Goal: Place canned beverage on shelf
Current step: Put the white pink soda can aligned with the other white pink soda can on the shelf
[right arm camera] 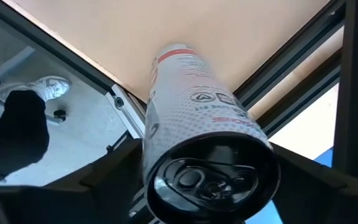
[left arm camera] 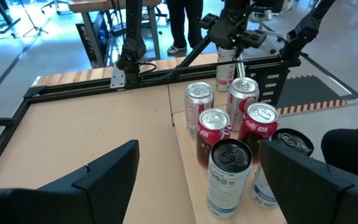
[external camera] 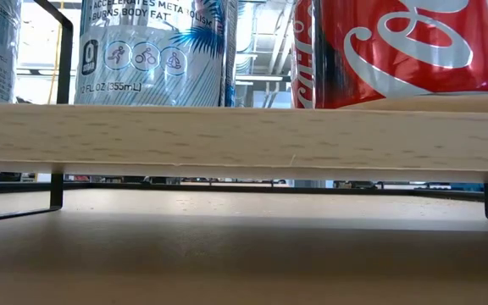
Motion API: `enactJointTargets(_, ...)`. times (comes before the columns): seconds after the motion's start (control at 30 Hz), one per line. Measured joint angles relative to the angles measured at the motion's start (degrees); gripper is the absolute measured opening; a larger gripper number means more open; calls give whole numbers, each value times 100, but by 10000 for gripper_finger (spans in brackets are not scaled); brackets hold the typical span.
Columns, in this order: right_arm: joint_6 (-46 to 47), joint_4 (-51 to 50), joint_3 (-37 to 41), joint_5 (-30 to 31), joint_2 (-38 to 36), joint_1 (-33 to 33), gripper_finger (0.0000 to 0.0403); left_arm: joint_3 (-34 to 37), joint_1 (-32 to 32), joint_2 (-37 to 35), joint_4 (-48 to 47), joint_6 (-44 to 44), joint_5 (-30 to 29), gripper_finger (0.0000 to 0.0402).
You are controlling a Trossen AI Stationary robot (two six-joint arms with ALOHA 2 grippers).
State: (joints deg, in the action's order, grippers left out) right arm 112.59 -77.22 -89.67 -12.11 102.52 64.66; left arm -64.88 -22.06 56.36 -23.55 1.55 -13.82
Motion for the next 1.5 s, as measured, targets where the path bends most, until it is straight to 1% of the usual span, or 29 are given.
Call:
enactJointTargets(0.1, -167, -14, 0, -16, -2, -53, 290, 0, 0, 0, -9, -38, 0, 316)
enactJointTargets(0.13, -224, -32, 0, -25, -2, -79, 283, 0, 0, 0, -9, -40, 0, 316)
enactJointTargets(0.33, -640, -282, -106, -128, -11, -286, 283, 0, 0, 0, -38, -125, 58, 316)
enactJointTargets(0.53, -1268, -1305, -670, -126, -21, -679, 283, 0, 0, -2, -139, -175, 79, 316)
enactJointTargets(0.63, -1608, -1276, -662, 16, -246, -941, 283, 0, -1, -1, -166, -182, 103, 316)
enactJointTargets(0.77, -1996, -1305, -568, 443, -541, -1464, 283, 0, -1, -1, -203, -304, 142, 316)
enactJointTargets(0.83, -2322, -1315, -551, 683, -642, -1755, 283, 0, -1, -1, -208, -328, 152, 316)
enactJointTargets(0.9, -2680, -1276, -553, 802, -744, -2065, 283, 0, -1, -2, -243, -348, 155, 316)
enactJointTargets(1.03, -3449, -1348, -551, 812, -829, -2666, 283, 0, 0, -2, -326, -394, 213, 316)
enactJointTargets(1.1, -3840, -1370, -551, 719, -855, -2936, 283, 0, -2, 0, -334, -394, 274, 316)
enactJointTargets(1.27, -4678, -1291, -551, 749, -857, -3463, 283, 0, -2, 0, -418, -394, 304, 316)
enactJointTargets(1.5, -5774, -1291, -551, 821, -857, -4304, 283, 0, -1, 0, -283, -496, 275, 316)
